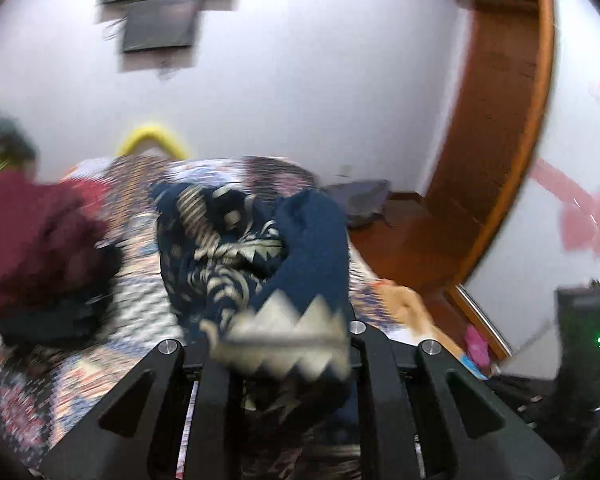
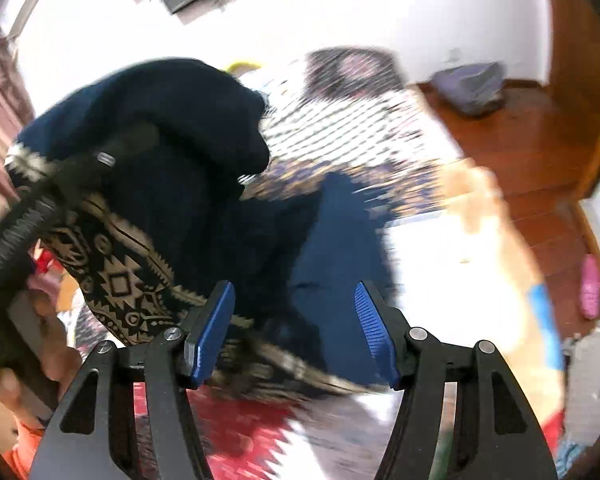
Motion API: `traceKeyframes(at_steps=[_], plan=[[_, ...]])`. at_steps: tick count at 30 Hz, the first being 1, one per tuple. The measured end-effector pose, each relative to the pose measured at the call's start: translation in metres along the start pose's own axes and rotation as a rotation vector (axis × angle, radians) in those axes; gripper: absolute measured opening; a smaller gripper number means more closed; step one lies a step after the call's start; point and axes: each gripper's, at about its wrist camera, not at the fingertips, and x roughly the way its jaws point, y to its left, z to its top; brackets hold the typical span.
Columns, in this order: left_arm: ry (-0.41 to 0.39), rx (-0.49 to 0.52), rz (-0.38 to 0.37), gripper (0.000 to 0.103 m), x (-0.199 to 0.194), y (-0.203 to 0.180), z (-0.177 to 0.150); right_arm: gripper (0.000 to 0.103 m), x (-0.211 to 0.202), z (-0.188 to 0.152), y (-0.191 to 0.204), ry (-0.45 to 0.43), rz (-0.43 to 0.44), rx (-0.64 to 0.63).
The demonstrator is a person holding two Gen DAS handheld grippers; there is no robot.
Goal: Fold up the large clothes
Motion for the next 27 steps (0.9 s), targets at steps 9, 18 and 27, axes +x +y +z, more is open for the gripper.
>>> traceKeyframes(at_steps=[9, 18, 27], plan=[[0.279, 0.275, -0.087, 0.027, 0.051, -0.076, -0.075, 0.059, -0.038, -0.024, -0.047, -0.039, -0.112, 0.089], [0.335, 0.298, -0.154, 0.065, 0.008, -0.052, -0.096, 0.059, -0.036, -0.019, -0.031, -0.052, -0.088, 0.027], [0.226, 0.171, -0.092, 0.081, -0.052, 0.009, -0.065, 0.068, -0.024, 0.0, 0.027, -0.091, -0.005, -0.108]])
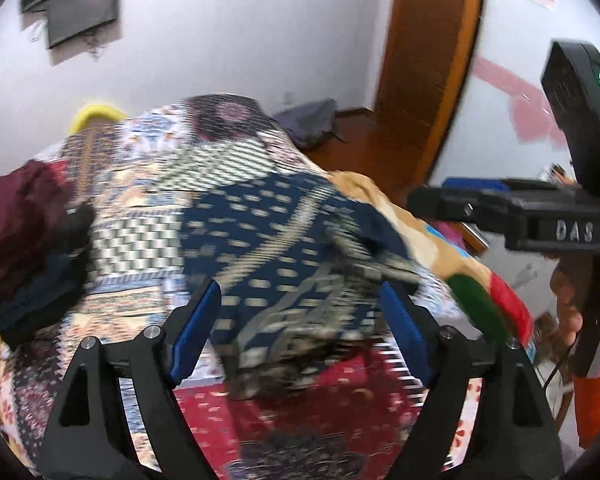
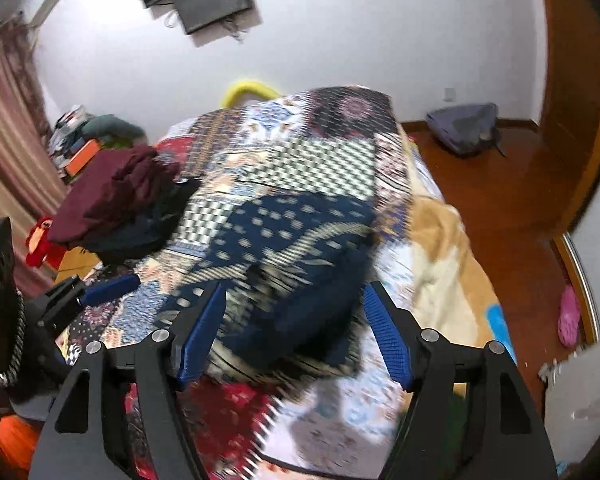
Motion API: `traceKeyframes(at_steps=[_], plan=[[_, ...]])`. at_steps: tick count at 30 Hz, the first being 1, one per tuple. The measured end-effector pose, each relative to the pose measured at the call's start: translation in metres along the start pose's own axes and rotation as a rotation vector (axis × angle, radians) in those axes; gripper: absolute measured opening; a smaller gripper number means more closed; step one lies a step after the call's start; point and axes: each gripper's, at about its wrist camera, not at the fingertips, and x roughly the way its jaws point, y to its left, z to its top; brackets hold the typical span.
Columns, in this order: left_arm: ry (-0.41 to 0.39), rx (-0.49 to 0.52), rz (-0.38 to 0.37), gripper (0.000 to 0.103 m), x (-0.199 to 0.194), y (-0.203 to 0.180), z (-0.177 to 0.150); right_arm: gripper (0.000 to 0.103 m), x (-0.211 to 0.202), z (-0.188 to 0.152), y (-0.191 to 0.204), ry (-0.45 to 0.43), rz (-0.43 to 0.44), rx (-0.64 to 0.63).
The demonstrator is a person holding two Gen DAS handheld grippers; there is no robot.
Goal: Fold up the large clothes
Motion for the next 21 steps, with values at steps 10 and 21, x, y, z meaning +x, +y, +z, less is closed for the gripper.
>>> traceKeyframes(at_steps=[10, 21], plan=[[0.11, -0.123, 0.064, 0.086, 0.037, 0.053, -0.016, 0.069, 0.052, -0.015, 0.041, 0.099, -0.024, -0.16], [0.168, -0.178, 0.043, 0.09, 0.069, 0.055, -0.06, 0.073, 0.072, -0.057, -0.056, 0.232, -0.122, 0.048]])
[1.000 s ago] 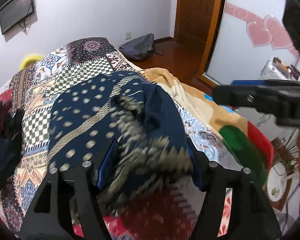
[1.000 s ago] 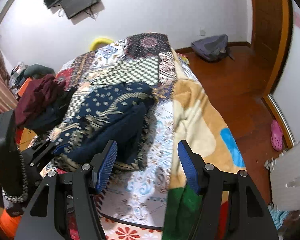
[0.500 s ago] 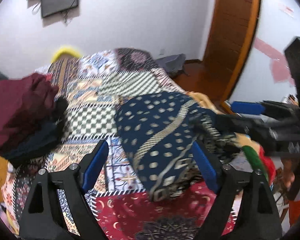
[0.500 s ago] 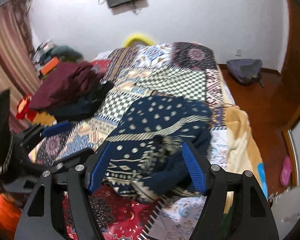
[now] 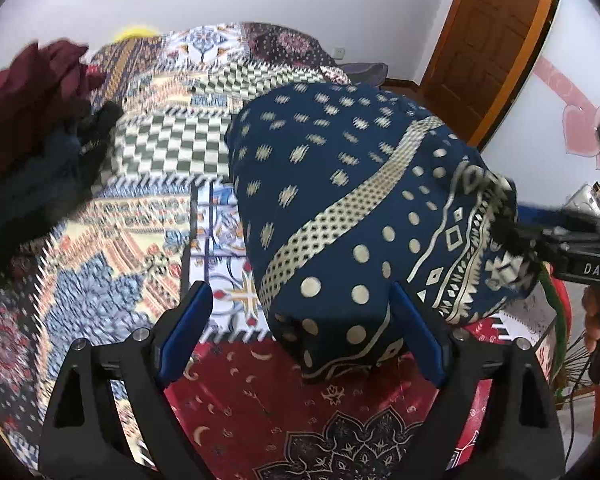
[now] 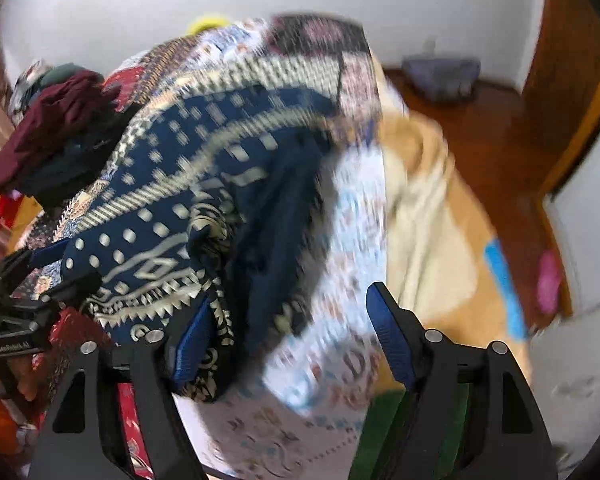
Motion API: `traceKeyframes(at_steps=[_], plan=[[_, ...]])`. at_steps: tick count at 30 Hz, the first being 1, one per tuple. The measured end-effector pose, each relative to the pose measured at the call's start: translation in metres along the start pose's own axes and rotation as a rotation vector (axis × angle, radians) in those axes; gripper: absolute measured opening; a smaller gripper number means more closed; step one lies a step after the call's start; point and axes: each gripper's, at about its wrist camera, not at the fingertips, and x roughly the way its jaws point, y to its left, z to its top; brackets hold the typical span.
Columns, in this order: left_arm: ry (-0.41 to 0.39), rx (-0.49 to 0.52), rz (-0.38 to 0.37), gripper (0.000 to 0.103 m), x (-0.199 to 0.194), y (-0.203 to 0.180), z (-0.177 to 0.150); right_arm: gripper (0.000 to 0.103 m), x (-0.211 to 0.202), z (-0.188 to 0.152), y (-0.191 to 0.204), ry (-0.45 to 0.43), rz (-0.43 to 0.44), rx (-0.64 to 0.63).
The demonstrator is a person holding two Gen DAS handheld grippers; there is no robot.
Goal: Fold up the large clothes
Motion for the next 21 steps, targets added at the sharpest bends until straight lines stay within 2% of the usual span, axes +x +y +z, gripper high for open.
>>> traceKeyframes(at_steps=[2, 6, 11, 17, 21], plan=[[0.016, -0.022, -0.014, 0.09, 0.004, 0.001, -0.006, 0.079, 0.008, -0.006, -0.009, 0.018, 0.017, 0.032], [0.034, -0.034, -0.016, 0.09, 0.005, 0.002, -0.008, 0.08, 0.005, 0.001, -0.01, 0.036, 0.037, 0.05], [0.04, -0.017, -0.014, 0.09, -0.008, 0.003, 0.002, 0.081, -0.008, 0.015, 0.004, 0.018, 0.034, 0.0], [-0.078, -0.031, 0.016, 0.09, -0.04, 0.014, 0.027, 0.082, -0.023, 0.031, 0.014, -0.029, 0.12, 0.002], [-0.101, -0.062, 0.016, 0.09, -0.043, 0.027, 0.048, 0.082, -0.023, 0.045, 0.019, -0.047, 0.134, 0.0]])
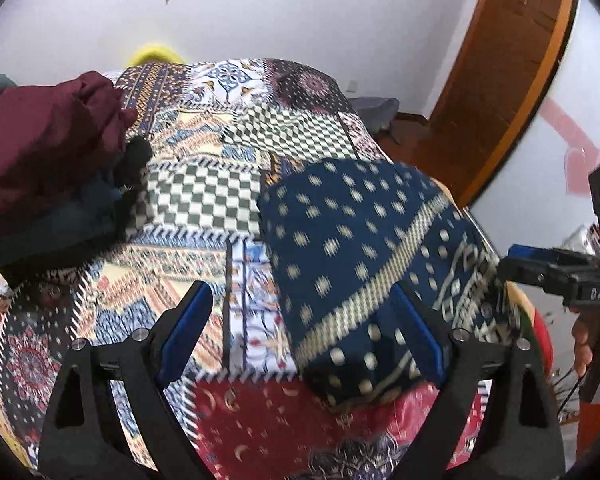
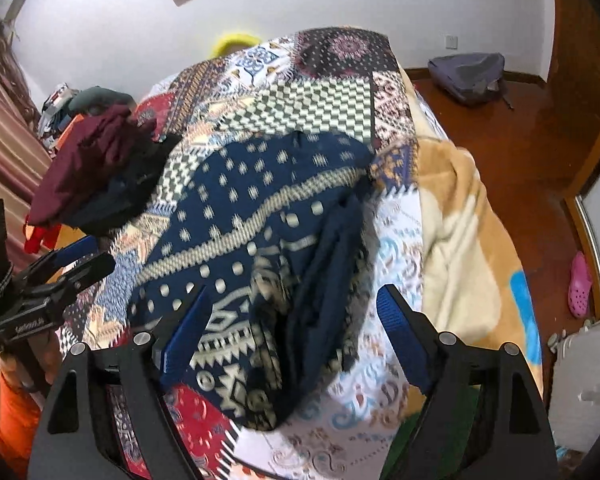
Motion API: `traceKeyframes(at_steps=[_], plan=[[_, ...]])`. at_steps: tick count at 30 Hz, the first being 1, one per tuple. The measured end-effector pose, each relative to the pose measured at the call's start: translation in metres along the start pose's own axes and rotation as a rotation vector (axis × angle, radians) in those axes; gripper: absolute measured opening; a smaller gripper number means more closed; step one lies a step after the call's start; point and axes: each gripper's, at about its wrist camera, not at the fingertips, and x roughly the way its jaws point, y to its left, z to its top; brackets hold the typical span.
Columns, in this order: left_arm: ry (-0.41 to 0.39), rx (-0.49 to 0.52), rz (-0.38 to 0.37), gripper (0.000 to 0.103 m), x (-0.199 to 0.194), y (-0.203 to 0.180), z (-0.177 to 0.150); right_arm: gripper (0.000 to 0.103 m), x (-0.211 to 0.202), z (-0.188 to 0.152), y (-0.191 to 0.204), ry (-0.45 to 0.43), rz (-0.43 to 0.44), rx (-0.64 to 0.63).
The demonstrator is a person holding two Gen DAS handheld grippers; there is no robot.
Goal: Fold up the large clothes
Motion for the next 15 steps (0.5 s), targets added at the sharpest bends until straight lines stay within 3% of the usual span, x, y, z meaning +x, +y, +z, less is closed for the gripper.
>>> traceKeyframes(at_steps=[5, 15], plan=[[0.053, -0.046, -0.062, 0.09, 0.022, 0.011, 0.013, 0.082, 0.019, 0.012, -0.003, 0.04, 0.03, 0.008], [0.275, -0.266, -0.285, 0.09, 0.101, 0.029, 0.004, 0.082, 0.078, 0.008, -0.042, 0.21, 0.161, 0.203]])
